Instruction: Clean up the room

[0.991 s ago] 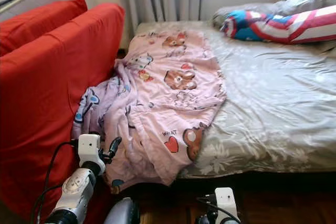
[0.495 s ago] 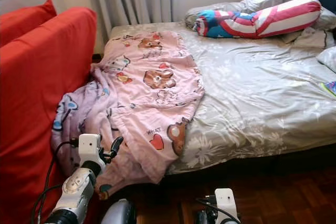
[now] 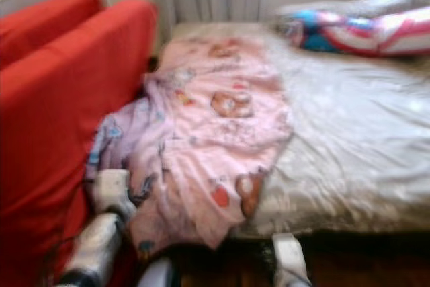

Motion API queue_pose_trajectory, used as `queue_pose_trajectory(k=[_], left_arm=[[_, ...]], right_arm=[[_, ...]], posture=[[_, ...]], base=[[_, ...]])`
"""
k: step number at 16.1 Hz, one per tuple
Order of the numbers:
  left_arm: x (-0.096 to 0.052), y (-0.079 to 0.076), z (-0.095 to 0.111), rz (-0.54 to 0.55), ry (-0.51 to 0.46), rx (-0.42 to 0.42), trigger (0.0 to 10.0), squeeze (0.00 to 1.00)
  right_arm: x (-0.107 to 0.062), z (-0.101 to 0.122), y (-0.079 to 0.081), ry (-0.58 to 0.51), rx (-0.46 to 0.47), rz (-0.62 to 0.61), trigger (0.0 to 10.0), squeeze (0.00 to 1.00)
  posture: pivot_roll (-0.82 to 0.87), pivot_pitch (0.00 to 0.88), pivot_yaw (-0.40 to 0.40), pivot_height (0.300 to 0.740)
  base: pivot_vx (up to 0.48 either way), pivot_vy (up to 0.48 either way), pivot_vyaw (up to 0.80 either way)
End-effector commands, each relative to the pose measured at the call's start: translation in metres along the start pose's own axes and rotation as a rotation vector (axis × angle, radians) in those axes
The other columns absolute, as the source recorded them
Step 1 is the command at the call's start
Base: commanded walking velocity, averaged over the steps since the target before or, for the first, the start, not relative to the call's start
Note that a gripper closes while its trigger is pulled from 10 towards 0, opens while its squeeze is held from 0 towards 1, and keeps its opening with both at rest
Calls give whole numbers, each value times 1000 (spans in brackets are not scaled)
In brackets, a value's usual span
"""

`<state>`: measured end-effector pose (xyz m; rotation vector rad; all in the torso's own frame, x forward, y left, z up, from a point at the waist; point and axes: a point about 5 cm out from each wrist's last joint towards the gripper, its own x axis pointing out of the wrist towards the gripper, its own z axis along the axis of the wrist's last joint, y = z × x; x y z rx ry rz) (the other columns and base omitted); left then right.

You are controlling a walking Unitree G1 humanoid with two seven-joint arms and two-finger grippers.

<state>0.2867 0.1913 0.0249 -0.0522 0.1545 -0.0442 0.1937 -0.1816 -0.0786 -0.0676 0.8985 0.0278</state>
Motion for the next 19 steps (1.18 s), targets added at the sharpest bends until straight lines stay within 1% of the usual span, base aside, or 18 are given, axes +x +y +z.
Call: queue_pose_trajectory(k=[1, 8, 11, 14, 15, 17, 19], left_arm=[[7, -14, 7, -37, -25, -18, 10000, 0], [8, -14, 8, -34, -28, -22, 10000, 0], [11, -15, 12, -45, -30, -23, 10000, 0], [18, -21, 14, -50, -12, -25, 10000, 0], [22, -22, 17, -47, -10, -45, 10000, 0], [30, -26, 21, -33, 11, -65, 10000, 0], [35, -25, 24, 0, 24, -96, 10000, 0]], right_arm=[[-4, -15, -7, 47, 2, -17, 10000, 0], [-4, -14, -8, 46, 9, -20, 10000, 0], [-4, -14, -10, 45, 17, -35, 10000, 0], [-4, -16, -12, 47, 16, -40, 10000, 0], [-5, -17, -13, 47, 18, -43, 10000, 0], [-6, -19, -16, 47, 15, -50, 10000, 0], [-7, -22, -19, 48, 9, -52, 10000, 0]], posture=[[30, 0, 22, 626], [24, 5, 22, 626], [18, 15, 22, 626], [-2, 22, 20, 626], [-13, 26, 17, 626], [-29, 34, 6, 626], [-46, 46, -9, 626]], base=[[311, 0, 0], [315, 0, 0], [312, 0, 0], [319, 0, 0], [319, 0, 0], [0, 0, 0], [0, 0, 0]])
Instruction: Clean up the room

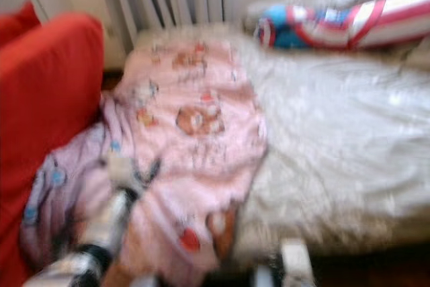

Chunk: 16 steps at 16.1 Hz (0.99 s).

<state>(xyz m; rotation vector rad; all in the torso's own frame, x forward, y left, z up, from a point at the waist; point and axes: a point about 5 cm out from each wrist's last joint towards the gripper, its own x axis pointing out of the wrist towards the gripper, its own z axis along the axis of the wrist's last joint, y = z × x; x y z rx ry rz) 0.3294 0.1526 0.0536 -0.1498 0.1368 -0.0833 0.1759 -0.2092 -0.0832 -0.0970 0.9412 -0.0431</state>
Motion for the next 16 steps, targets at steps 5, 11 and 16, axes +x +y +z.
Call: queue_pose_trajectory(k=[5, 11, 16], left_arm=[[-1, 38, -4, 248, 122, -44, 10000, 0], [-5, 52, -8, 366, 164, -116, 10000, 0], [-14, 74, -9, 435, 164, -108, 10000, 0]], right_arm=[[-6, -17, -4, 3, -12, 12, 10000, 0], [-20, -47, -17, -22, 2, 23, 10000, 0], [-29, -55, -21, -108, 29, 54, 10000, 0]], posture=[[-95, 97, -56, 626], [-144, 217, -86, 626], [-188, 281, -98, 626]], base=[[0, 0, 0], [0, 0, 0], [0, 0, 0]])
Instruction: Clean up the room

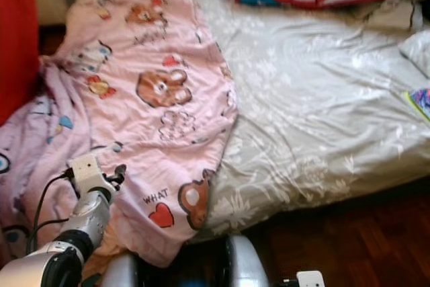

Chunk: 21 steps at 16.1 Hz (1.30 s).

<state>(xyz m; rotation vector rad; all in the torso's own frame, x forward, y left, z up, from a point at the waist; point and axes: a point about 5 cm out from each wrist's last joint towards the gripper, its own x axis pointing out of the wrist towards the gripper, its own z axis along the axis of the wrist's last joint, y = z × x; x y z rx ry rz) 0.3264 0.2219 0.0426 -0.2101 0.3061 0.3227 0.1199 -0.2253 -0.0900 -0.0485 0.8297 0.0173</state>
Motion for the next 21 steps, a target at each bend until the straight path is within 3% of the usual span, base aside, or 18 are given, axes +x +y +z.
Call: queue_pose_trajectory(k=[1, 6, 10, 12, 17, 19, 21], left_arm=[[-2, 18, -4, 76, 8, -14, 10000, 0], [-1, 31, 11, 122, -89, -32, 10000, 0], [-4, 40, 6, 155, -80, -2, 10000, 0], [-5, 41, 3, 162, -74, 31, 10000, 0], [-5, 36, 1, 143, -59, 3, 10000, 0], [-5, 30, -6, 83, -15, -60, 10000, 0], [-6, 31, -8, 91, -10, -52, 10000, 0]], right_arm=[[-5, -6, -6, 4, 12, -14, 10000, 0], [-5, -6, -7, 17, 16, -5, 10000, 0], [-3, -3, -6, 6, 17, -1, 10000, 0], [-3, -2, -6, 3, 20, -7, 10000, 0], [-2, -1, -6, -1, 22, -2, 10000, 0], [-2, -1, -6, -1, 25, -5, 10000, 0], [-2, -1, -6, -1, 24, -6, 10000, 0]], posture=[[-183, 289, -99, 626], [-161, 294, -104, 626], [-162, 283, -105, 626], [-165, 282, -103, 626], [-161, 278, -101, 626], [-164, 278, -99, 626], [-168, 277, -100, 626]], base=[[0, 0, 0], [0, 0, 0], [0, 0, 0], [0, 0, 0], [0, 0, 0], [0, 0, 0], [0, 0, 0]])
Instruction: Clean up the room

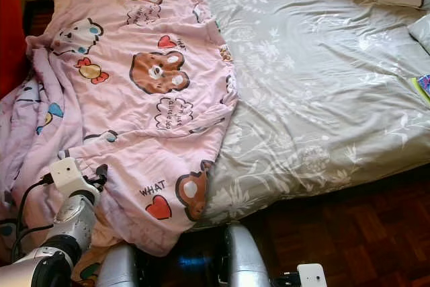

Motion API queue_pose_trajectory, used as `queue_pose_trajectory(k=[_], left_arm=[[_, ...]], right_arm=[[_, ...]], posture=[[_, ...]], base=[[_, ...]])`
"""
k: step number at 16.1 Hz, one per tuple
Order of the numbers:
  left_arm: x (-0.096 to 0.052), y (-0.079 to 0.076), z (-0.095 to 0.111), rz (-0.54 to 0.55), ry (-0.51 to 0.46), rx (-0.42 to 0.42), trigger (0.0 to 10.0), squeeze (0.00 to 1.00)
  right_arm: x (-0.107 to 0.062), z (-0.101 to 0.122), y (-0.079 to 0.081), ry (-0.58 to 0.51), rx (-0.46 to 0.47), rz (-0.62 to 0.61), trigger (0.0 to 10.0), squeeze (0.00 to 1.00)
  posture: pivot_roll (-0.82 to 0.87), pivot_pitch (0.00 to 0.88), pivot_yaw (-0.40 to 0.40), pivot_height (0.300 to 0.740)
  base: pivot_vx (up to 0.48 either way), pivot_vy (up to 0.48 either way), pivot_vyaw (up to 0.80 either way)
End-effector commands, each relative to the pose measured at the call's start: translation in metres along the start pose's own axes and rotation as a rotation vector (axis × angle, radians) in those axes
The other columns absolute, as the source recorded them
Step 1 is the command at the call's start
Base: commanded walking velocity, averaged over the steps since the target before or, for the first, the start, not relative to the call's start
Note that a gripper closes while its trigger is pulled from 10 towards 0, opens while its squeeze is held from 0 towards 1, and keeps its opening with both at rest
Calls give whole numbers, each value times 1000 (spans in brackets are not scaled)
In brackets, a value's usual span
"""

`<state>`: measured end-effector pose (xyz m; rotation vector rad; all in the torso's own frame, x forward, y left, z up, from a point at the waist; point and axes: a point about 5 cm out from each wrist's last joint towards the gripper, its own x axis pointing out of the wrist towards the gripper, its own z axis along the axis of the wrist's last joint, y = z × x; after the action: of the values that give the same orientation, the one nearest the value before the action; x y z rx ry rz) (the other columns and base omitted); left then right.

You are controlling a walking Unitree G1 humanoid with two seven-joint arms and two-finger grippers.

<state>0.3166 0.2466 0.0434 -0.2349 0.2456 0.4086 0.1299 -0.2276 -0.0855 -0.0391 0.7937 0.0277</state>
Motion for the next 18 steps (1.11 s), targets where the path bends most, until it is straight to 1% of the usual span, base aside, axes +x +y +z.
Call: queue_pose_trajectory(k=[1, 3, 4, 5, 9, 12, 18], left_arm=[[-5, 6, -14, 25, 56, 1, 10000, 0], [-7, 7, -19, 29, 72, 1, 10000, 0], [-7, 7, -19, 29, 73, 1, 8902, 0], [-7, 7, -19, 25, 73, -3, 0, 0], [-7, 7, -20, 16, 79, -7, 0, 0], [-9, 3, -26, -16, 97, -2, 0, 0], [-12, 10, -31, -4, 110, -6, 0, 0]], right_arm=[[-6, -11, -3, 36, 19, -18, 10000, 0], [-6, -11, -4, 36, 18, -21, 10000, 0], [-6, -11, -4, 36, 18, -21, 10000, 0], [-6, -11, -5, 36, 17, -22, 10000, 0], [-6, -11, -5, 39, 17, -21, 10000, 0], [-6, -11, -4, 39, 17, -21, 10000, 0], [-6, -11, -5, 41, 1, -15, 10000, 0]], posture=[[-168, 277, -101, 626], [-171, 275, -102, 626], [-171, 275, -102, 626], [-173, 276, -103, 626], [-173, 277, -103, 626], [-181, 276, -102, 626], [-184, 276, -103, 626]], base=[[0, 0, 0], [0, 0, 0], [0, 0, 0], [0, 0, 0], [0, 0, 0], [0, 0, 0], [0, 0, 0]])
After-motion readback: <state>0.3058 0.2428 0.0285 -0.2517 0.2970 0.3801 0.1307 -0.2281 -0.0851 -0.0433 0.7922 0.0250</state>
